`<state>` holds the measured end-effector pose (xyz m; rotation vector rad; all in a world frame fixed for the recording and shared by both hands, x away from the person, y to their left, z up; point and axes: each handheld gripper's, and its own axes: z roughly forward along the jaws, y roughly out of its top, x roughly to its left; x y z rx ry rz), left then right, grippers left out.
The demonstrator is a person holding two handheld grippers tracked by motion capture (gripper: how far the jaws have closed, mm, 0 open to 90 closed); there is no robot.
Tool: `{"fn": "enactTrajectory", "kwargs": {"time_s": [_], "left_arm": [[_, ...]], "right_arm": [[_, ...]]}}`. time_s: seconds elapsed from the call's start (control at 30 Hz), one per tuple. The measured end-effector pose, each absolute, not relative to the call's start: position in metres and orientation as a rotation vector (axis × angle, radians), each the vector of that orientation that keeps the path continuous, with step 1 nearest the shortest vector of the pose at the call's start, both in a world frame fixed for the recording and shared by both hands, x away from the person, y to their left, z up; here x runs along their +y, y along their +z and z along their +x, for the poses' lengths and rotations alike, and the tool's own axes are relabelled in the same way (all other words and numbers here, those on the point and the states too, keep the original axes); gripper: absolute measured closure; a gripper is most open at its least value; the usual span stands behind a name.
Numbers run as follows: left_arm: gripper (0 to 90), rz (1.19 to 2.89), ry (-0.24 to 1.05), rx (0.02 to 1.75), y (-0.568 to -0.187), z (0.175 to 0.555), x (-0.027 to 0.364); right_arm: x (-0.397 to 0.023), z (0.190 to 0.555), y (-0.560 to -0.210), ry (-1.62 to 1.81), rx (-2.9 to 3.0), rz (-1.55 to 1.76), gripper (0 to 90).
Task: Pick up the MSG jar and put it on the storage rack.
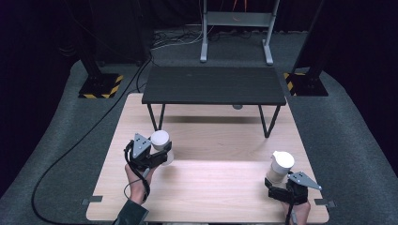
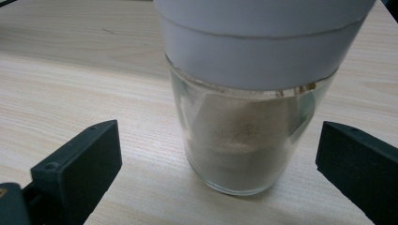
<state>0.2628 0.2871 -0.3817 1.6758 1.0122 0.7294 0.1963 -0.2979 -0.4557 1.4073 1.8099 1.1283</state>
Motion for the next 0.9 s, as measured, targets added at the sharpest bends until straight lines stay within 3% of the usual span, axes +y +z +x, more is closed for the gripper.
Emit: {"fn": "enactTrajectory", "kwargs": {"time_s": [0.9], "left_arm": [[34.4,1.704,0.762,1.037,-0.364,0.290,0.286]], "right_arm": [[-0.298,0.196,-0.456,1.127,1.811,1.407,0.0]]}}
